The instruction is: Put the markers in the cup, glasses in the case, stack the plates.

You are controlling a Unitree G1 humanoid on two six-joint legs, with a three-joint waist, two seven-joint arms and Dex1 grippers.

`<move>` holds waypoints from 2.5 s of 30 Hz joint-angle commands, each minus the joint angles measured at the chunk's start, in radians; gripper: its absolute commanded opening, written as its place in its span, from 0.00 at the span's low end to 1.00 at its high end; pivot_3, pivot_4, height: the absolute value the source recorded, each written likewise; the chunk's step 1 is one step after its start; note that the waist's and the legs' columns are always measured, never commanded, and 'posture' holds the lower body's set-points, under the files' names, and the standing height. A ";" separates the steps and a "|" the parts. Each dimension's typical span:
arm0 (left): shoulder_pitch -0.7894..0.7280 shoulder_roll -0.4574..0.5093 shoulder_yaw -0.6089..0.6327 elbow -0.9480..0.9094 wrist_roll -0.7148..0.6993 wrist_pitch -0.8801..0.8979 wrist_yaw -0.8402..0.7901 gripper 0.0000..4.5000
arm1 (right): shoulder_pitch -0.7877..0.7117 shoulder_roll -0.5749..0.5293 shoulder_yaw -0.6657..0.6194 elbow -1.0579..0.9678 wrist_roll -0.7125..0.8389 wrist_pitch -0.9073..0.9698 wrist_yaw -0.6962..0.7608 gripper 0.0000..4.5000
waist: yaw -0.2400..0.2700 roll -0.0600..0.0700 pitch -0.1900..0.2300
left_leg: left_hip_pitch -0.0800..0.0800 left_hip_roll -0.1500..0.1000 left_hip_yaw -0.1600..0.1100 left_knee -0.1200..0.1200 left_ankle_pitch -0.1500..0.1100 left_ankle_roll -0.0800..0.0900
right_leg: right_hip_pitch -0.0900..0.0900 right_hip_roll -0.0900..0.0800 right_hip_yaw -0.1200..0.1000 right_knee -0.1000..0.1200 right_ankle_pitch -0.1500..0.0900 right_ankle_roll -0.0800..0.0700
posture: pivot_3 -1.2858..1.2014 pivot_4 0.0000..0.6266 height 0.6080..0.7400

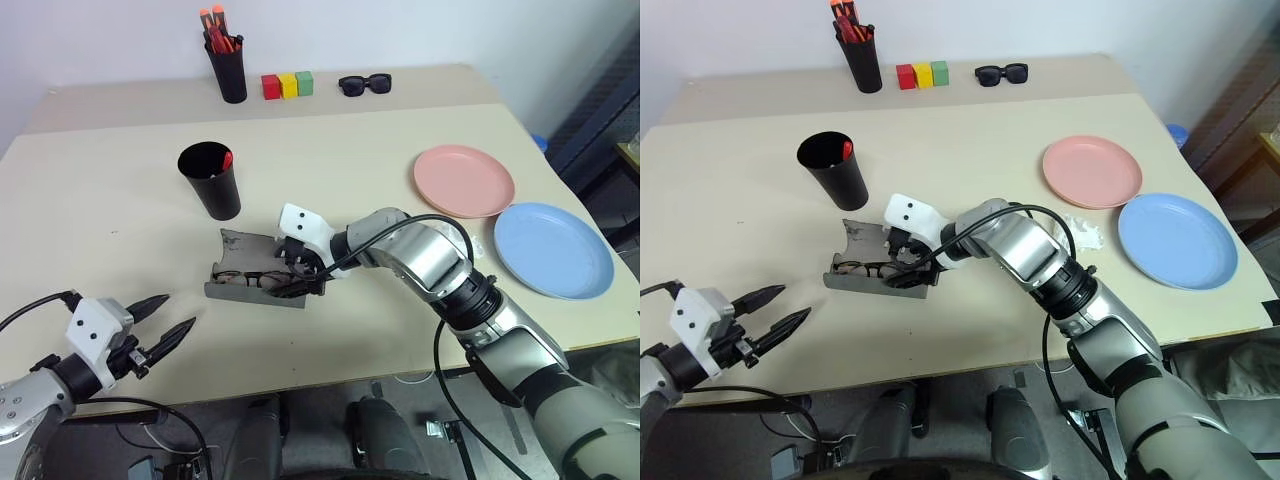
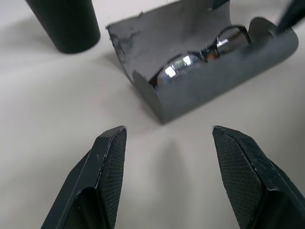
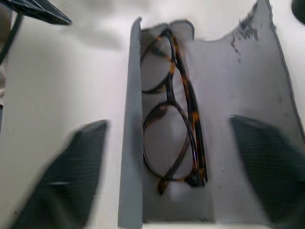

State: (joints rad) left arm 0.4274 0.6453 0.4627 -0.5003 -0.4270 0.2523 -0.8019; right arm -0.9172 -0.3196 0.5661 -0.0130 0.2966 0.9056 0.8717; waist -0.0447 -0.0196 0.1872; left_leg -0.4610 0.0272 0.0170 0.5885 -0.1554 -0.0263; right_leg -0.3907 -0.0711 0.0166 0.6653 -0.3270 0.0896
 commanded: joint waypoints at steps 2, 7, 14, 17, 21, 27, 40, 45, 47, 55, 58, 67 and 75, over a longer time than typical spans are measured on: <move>-0.053 0.010 -0.017 -0.045 -0.027 0.042 0.029 0.65 | -0.015 0.016 -0.070 -0.051 0.003 -0.020 -0.008 0.99 | 0.001 0.000 0.000 | 0.000 0.000 0.001 0.000 0.000 0.000 | 0.000 0.000 0.000 0.000 0.000 0.001 | 0.52 0.24 1.00; -0.349 0.022 -0.153 -0.008 -0.051 0.207 0.112 0.36 | 0.053 -0.063 -0.128 -0.163 0.005 -0.085 0.016 1.00 | 0.026 0.000 0.000 | 0.000 0.000 0.001 0.002 0.000 0.000 | 0.000 -0.001 -0.003 0.001 0.001 0.003 | 0.52 0.24 1.00; -0.740 -0.004 -0.363 0.154 0.035 0.354 0.196 0.00 | 0.185 -0.150 -0.212 -0.264 -0.005 -0.170 -0.006 1.00 | 0.034 -0.003 -0.002 | -0.001 0.002 0.006 0.007 0.000 0.003 | 0.002 0.006 -0.001 0.001 0.005 0.010 | 0.52 0.24 1.00; -0.868 -0.015 -0.460 0.238 0.084 0.378 0.185 0.00 | 0.249 -0.189 -0.259 -0.307 -0.013 -0.214 -0.024 1.00 | 0.030 -0.003 -0.001 | -0.001 0.003 0.008 0.007 0.000 0.003 | 0.002 0.008 0.000 0.001 0.005 0.010 | 0.52 0.24 1.00; -0.976 -0.030 -0.527 0.318 0.111 0.448 0.187 0.00 | 0.301 -0.216 -0.299 -0.348 -0.010 -0.247 -0.036 1.00 | 0.030 -0.004 -0.001 | -0.001 0.003 0.010 0.008 0.000 0.003 | 0.002 0.011 0.000 0.002 0.005 0.011 | 0.52 0.24 1.00; -1.134 -0.082 -0.612 0.450 0.118 0.643 0.183 0.00 | 0.387 -0.259 -0.361 -0.407 -0.005 -0.270 -0.054 1.00 | 0.034 -0.004 -0.001 | -0.001 0.003 0.009 0.009 0.000 0.003 | 0.002 0.012 0.001 0.003 0.005 0.011 | 0.52 0.24 1.00; -0.959 0.067 -0.577 0.253 0.077 0.722 0.076 0.00 | 0.389 -0.258 -0.363 -0.382 -0.015 -0.306 -0.059 1.00 | 0.031 -0.004 -0.001 | 0.000 0.005 0.008 0.009 0.000 0.002 | 0.002 0.012 0.002 0.003 0.005 0.011 | 0.52 0.24 1.00; -0.793 0.108 -0.510 0.089 0.051 0.680 0.073 0.00 | 0.370 -0.255 -0.362 -0.337 -0.029 -0.335 -0.055 1.00 | 0.032 -0.004 -0.001 | 0.001 0.005 0.008 0.009 0.000 0.002 | 0.003 0.011 0.002 0.003 0.005 0.011 | 0.52 0.24 1.00; -0.722 0.110 -0.481 0.031 0.039 0.624 0.062 0.00 | 0.352 -0.250 -0.366 -0.302 -0.038 -0.346 -0.064 1.00 | 0.032 -0.004 -0.001 | 0.000 0.005 0.008 0.009 0.000 0.002 | 0.002 0.010 0.002 0.004 0.005 0.011 | 0.52 0.24 1.00; -0.542 0.061 -0.420 -0.028 0.066 0.391 0.094 0.00 | 0.253 -0.249 -0.379 -0.093 -0.140 -0.350 -0.156 1.00 | 0.034 -0.004 -0.001 | 0.001 0.005 0.008 0.009 0.000 0.002 | 0.003 0.009 0.002 0.003 0.005 0.011 | 0.52 0.24 1.00; -0.537 -0.005 -0.376 -0.044 0.006 0.338 0.097 0.00 | 0.196 -0.260 -0.379 0.062 -0.241 -0.366 -0.261 1.00 | 0.036 -0.004 -0.001 | 0.000 0.005 0.009 0.010 0.000 0.002 | 0.003 0.008 0.002 0.003 0.005 0.011 | 0.52 0.24 1.00; -0.506 -0.044 -0.486 -0.151 0.018 0.211 0.045 0.00 | 0.111 -0.281 -0.363 0.439 -0.446 -0.479 -0.440 1.00 | 0.030 -0.004 -0.001 | 0.000 0.005 0.012 0.009 0.000 0.002 | 0.002 0.009 0.003 0.003 0.006 0.011 | 0.52 0.24 1.00; -0.531 -0.087 -0.567 -0.179 0.015 0.198 0.065 0.00 | 0.096 -0.274 -0.356 0.560 -0.509 -0.527 -0.466 0.82 | 0.032 -0.003 -0.002 | 0.001 0.005 0.012 0.010 0.000 0.003 | 0.003 0.010 0.003 0.003 0.006 0.011 | 0.52 0.24 1.00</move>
State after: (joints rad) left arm -0.0928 0.5637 -0.0931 -0.6341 -0.4144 0.4716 -0.7418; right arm -0.8006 -0.5955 0.2311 0.5560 -0.2037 0.3936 0.4090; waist -0.0123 -0.0227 0.1856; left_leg -0.4603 0.0317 0.0291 0.5981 -0.1551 -0.0237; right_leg -0.3878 -0.0615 0.0198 0.6686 -0.3214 0.1005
